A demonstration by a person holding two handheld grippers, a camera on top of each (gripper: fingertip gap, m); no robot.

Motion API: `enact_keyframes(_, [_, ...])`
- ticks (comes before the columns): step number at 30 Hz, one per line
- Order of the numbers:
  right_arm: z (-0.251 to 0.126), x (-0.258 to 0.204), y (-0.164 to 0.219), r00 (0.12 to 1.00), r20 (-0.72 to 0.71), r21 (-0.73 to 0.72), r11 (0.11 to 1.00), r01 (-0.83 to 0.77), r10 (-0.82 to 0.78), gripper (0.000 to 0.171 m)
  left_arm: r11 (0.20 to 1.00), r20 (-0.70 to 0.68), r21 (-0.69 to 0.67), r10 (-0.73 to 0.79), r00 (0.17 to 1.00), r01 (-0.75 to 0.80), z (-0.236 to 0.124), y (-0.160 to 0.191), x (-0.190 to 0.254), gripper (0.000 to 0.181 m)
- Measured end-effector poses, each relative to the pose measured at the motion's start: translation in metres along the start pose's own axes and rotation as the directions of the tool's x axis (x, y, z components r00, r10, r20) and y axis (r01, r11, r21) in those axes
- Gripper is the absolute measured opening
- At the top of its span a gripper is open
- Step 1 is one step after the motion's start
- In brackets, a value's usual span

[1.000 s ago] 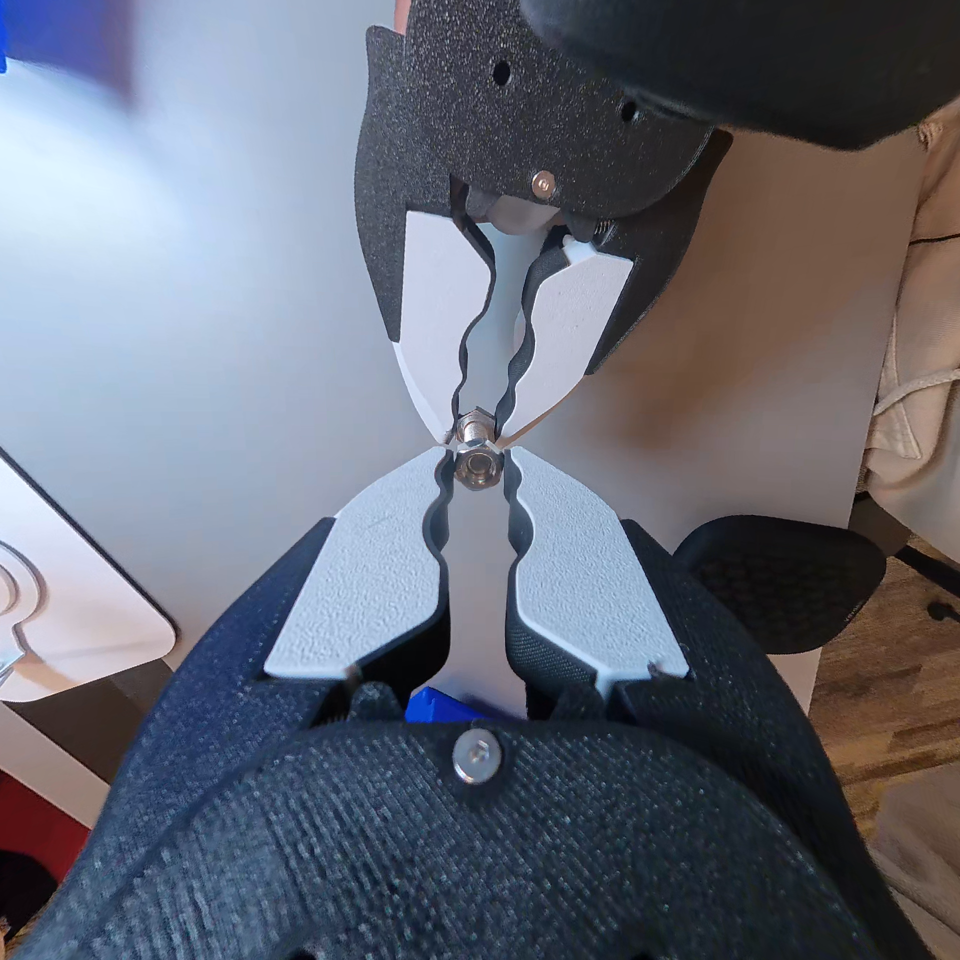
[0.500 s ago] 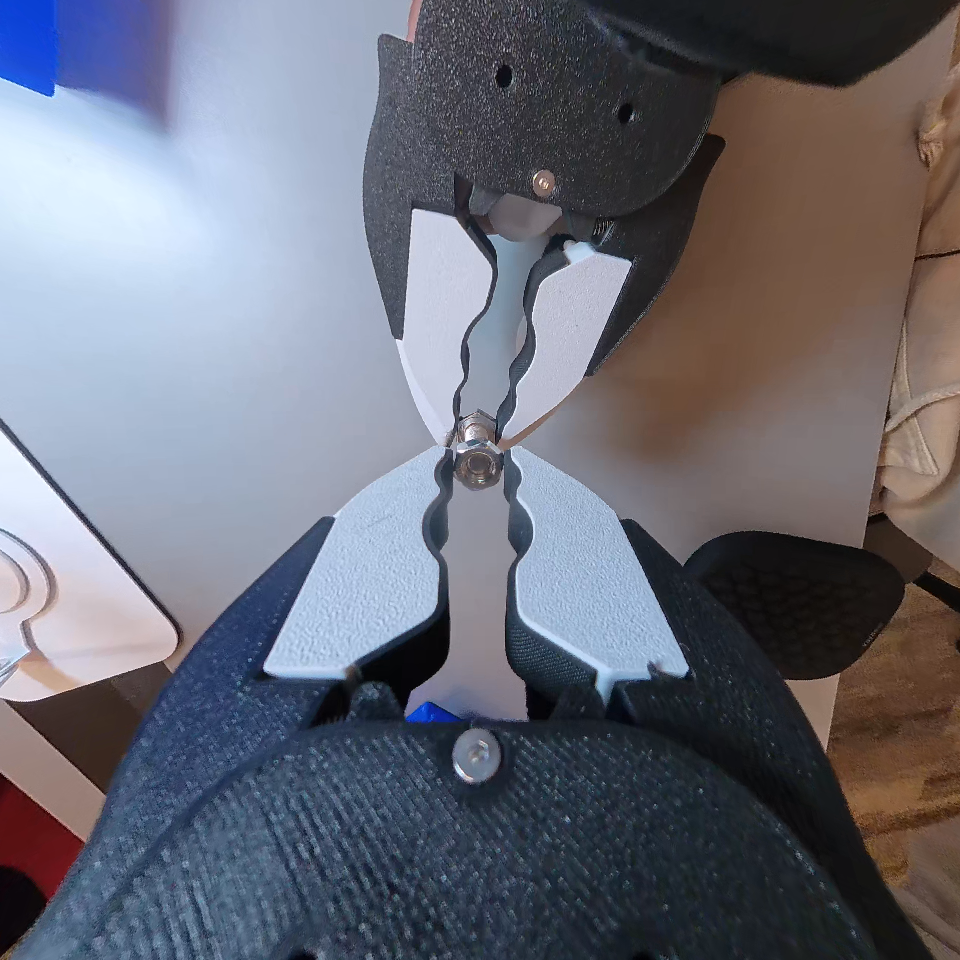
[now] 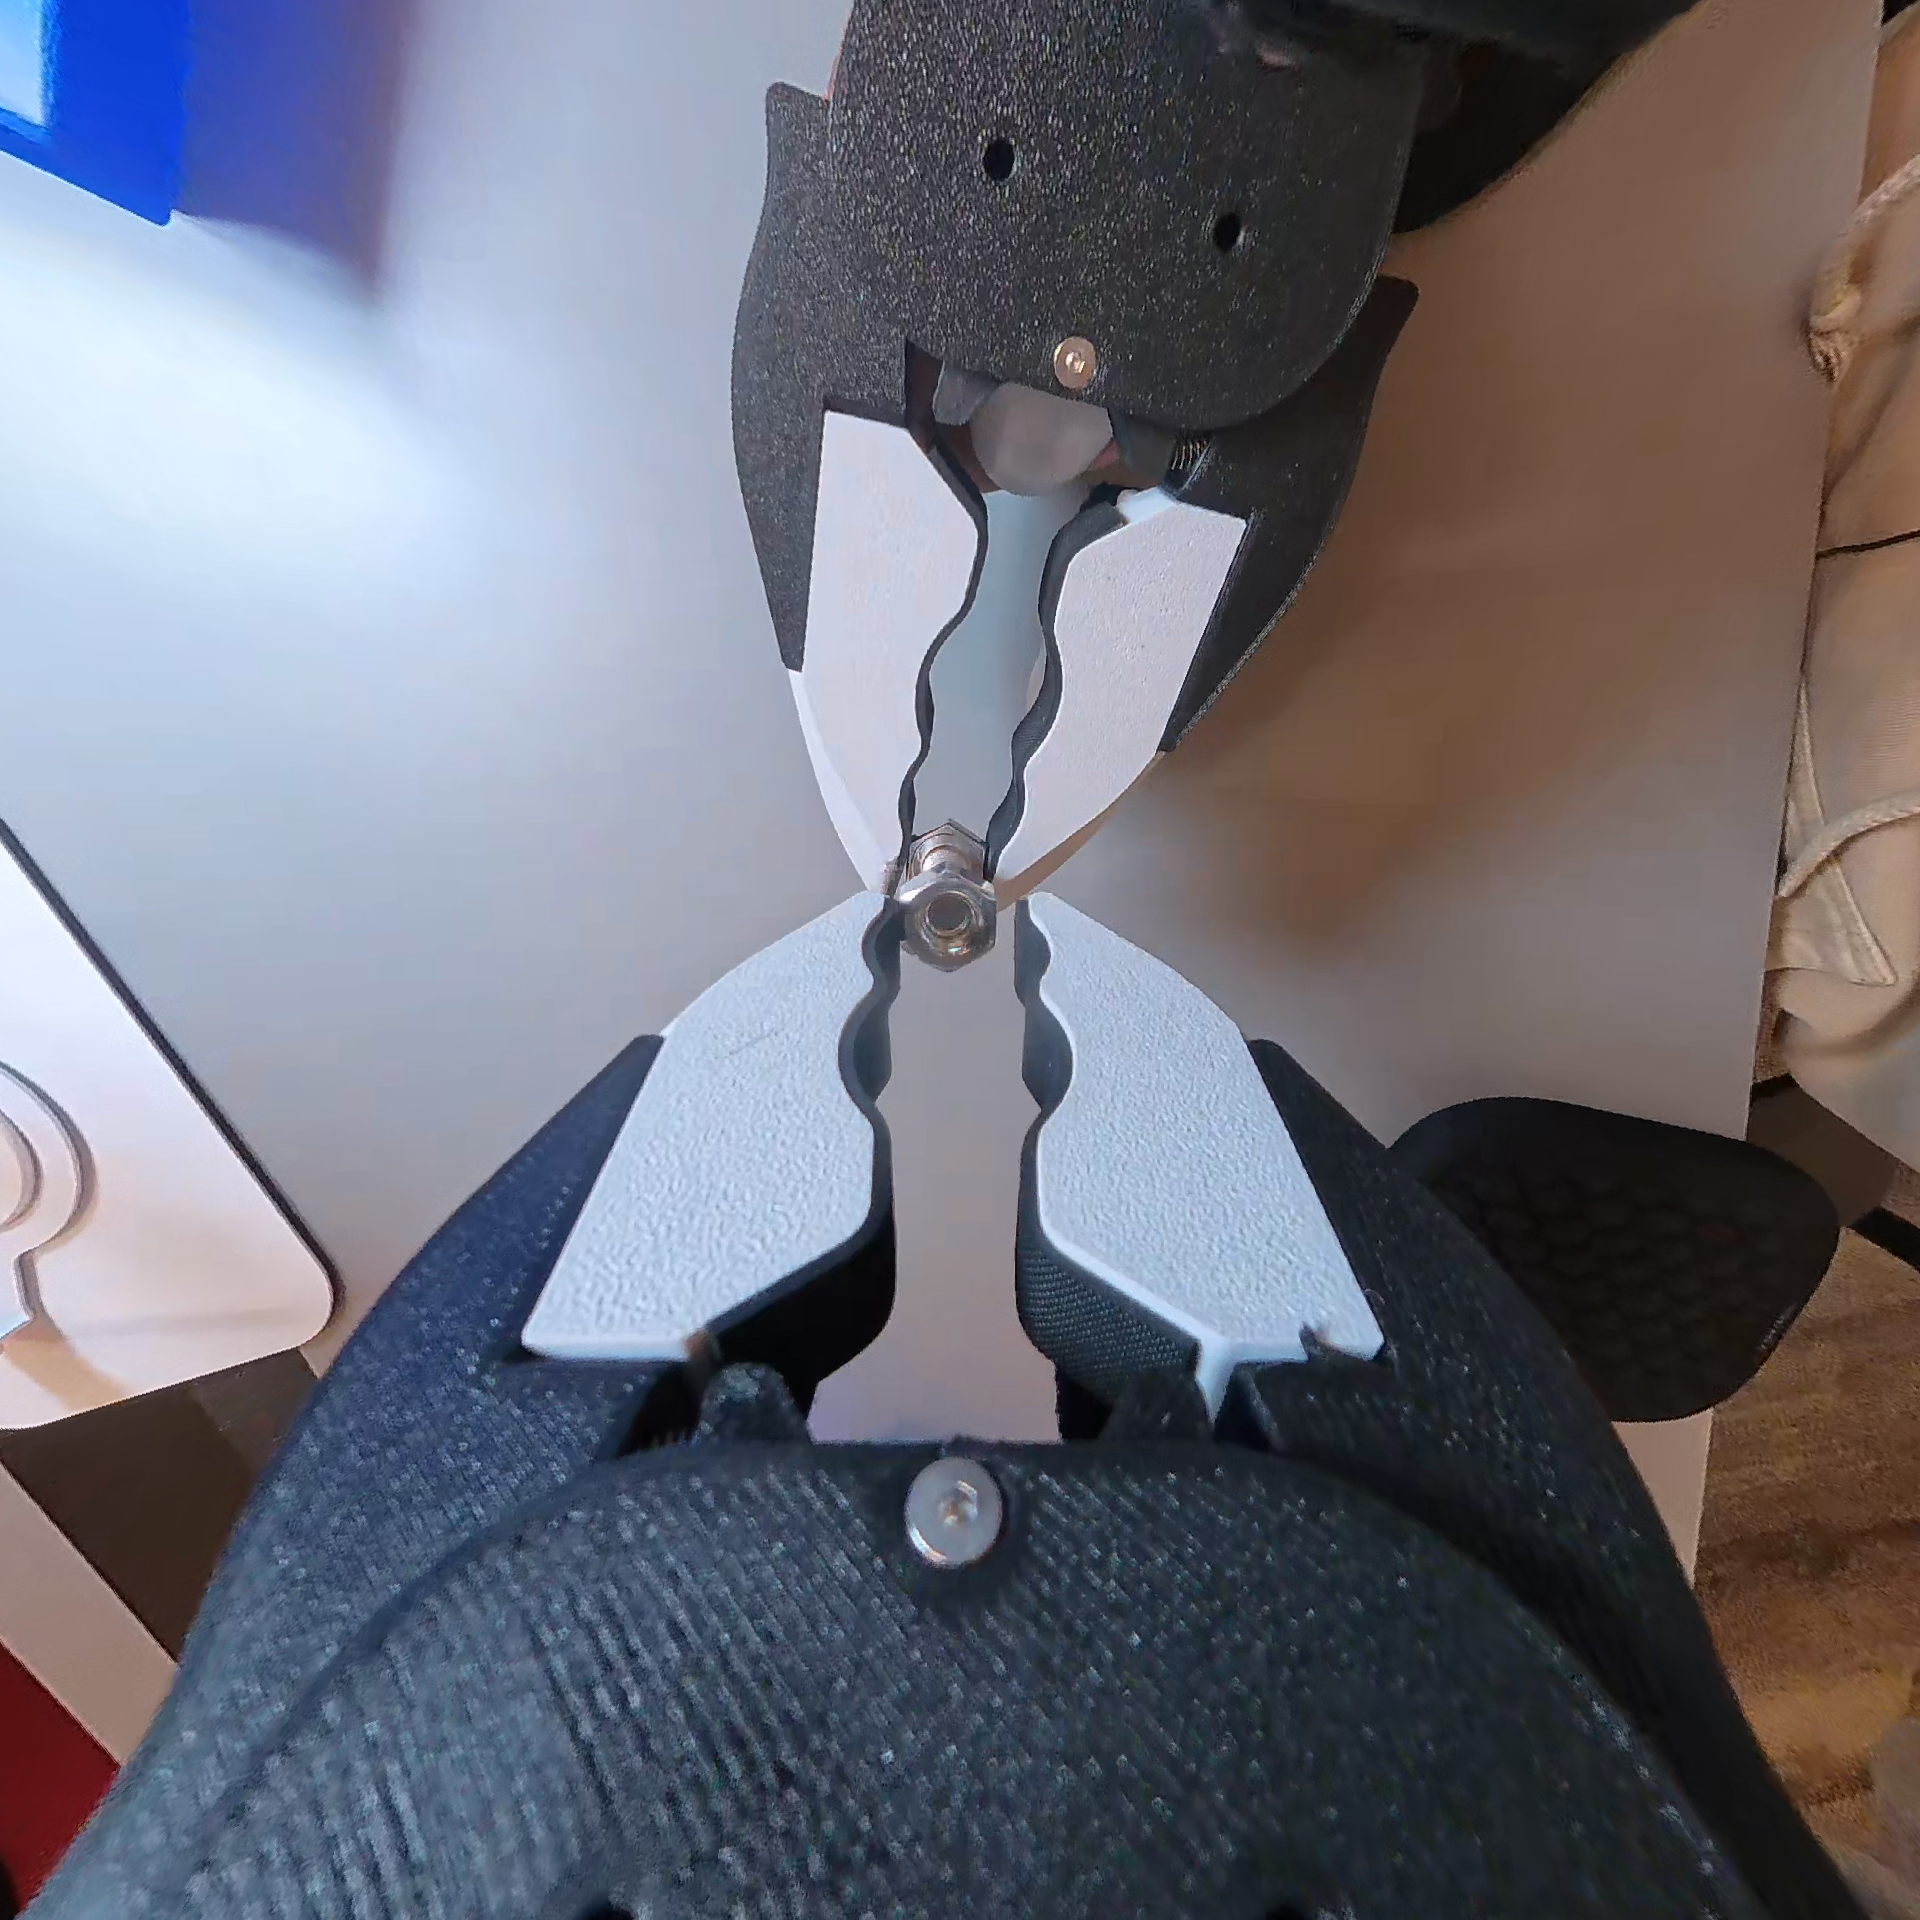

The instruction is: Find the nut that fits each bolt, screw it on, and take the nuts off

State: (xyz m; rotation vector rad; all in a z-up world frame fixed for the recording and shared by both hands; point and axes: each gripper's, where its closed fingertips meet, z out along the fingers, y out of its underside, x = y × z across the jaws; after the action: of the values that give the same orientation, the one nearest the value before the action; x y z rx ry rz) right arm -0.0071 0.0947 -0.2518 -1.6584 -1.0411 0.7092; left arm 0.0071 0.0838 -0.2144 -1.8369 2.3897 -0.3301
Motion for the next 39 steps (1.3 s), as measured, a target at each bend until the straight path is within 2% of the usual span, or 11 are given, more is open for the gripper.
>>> enact_keyframes(8, [0.001, 0.001, 0.002, 1.0, 0.0, -0.004, 1.0, -0.006, 0.006, 0.019, 0.996, 0.015, 0.092, -0.012, 1.0, 0.01, -0.003, 0.001, 0.0, 0.025])
enact_keyframes(11, [-0.001, 0.003, 0.001, 1.0, -0.006, 0.007, 1.0, -0.01, 0.01, 0.019, 0.973, 0.043, 0.231, -0.031, 0.999, 0.02, -0.014, -0.005, 0.003, 0.026])
enact_keyframes(14, [-0.003, 0.004, -0.001, 1.0, -0.005, 0.02, 1.0, -0.021, 0.021, 0.019, 0.893, 0.083, 0.448, -0.083, 0.993, 0.037, -0.027, -0.012, 0.006, 0.027])
enact_keyframes(17, [-0.005, 0.004, -0.005, 1.0, 0.0, 0.043, 0.999, -0.021, 0.021, 0.019, 0.764, 0.141, 0.642, -0.199, 0.97, 0.063, -0.036, -0.011, 0.002, 0.028])
enact_keyframes(20, [-0.006, -0.001, -0.01, 1.0, 0.013, 0.068, 0.998, -0.016, 0.015, 0.019, 0.625, 0.106, 0.774, -0.288, 0.952, 0.102, -0.031, -0.011, 0.007, 0.031])
enact_keyframes(24, [-0.006, -0.007, -0.015, 1.0, 0.027, 0.09, 0.996, 0.0, -0.002, 0.019, 0.53, 0.131, 0.844, -0.354, 0.926, 0.083, -0.026, -0.01, 0.006, 0.031])
enact_keyframes(28, [-0.006, -0.011, -0.018, 0.999, 0.036, 0.107, 0.994, 0.017, -0.021, 0.019, 0.537, 0.131, 0.84, -0.344, 0.93, 0.081, -0.023, -0.012, 0.008, 0.029])
enact_keyframes(32, [-0.007, -0.013, -0.021, 0.999, 0.048, 0.126, 0.992, 0.019, -0.025, 0.019, 0.554, 0.178, 0.832, -0.333, 0.926, 0.039, -0.017, -0.013, 0.008, 0.02])
enact_keyframes(39, [-0.013, -0.036, -0.028, 0.982, 0.161, 0.195, 0.979, 0.065, -0.097, 0.019, 0.469, 0.098, 0.883, -0.216, 0.972, 0.015, -0.024, -0.014, 0.029, 0.019])
